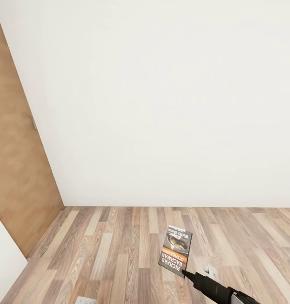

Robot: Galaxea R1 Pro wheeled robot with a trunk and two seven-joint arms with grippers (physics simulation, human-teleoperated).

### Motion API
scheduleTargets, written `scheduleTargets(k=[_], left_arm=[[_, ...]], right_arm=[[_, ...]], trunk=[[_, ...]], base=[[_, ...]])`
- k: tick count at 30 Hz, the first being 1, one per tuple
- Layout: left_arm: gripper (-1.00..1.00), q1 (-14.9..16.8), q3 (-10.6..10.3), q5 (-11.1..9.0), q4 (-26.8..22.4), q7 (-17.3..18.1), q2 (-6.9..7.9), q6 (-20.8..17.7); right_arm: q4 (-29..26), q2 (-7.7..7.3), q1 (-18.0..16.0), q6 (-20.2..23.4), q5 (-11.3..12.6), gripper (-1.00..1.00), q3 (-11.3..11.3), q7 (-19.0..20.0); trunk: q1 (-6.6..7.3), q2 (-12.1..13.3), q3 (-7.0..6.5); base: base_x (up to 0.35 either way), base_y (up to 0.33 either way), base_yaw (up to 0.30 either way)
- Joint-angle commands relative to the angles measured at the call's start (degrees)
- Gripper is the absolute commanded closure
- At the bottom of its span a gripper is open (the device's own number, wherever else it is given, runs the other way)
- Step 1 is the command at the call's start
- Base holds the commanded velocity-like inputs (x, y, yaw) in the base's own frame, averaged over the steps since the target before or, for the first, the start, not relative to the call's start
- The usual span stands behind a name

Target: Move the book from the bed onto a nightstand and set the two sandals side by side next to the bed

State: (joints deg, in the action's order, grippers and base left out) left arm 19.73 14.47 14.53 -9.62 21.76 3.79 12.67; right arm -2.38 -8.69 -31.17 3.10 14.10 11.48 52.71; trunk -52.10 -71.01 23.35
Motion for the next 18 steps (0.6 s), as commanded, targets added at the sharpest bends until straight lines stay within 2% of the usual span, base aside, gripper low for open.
scheduleTargets(k=[1, 18], left_arm=[[-1.0, 0.04, 0.5, 0.59, 0.04, 0.21, -0.01, 0.25], [-1.0, 0.04, 0.48, 0.58, 0.2, 0.17, -0.01, 0.25]], right_arm=[[0.01, -0.01, -0.05, 0.32, 0.4, 1.0, 0.31, 0.2], [0.01, -0.01, -0.04, 0.32, 0.4, 1.0, 0.33, 0.2]], trunk=[[-0.03, -0.03, 0.06], [-0.03, -0.03, 0.06]], base=[[0.333, 0.0, 0.0], [0.333, 0.0, 0.0]])
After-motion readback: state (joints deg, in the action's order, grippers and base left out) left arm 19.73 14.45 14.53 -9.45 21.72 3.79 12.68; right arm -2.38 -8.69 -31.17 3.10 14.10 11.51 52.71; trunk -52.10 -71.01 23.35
